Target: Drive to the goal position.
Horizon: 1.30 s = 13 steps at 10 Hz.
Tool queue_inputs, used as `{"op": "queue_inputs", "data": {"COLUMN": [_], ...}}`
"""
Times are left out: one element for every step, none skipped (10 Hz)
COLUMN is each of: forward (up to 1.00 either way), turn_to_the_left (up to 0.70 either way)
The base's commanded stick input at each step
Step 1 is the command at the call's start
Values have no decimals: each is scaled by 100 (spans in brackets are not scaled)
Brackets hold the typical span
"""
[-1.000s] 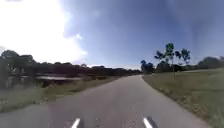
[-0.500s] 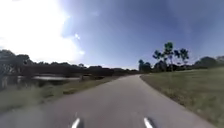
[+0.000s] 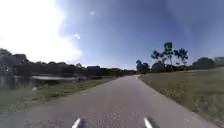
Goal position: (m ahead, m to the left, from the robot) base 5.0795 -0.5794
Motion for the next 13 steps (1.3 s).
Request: {"op": "queue_inputs", "data": {"forward": [70,70,70,70,70,70,70,70,70,70,70,70,70], "turn_to_the_left": [0,0,0,0,0,0,0,0,0,0,0,0,0]}}
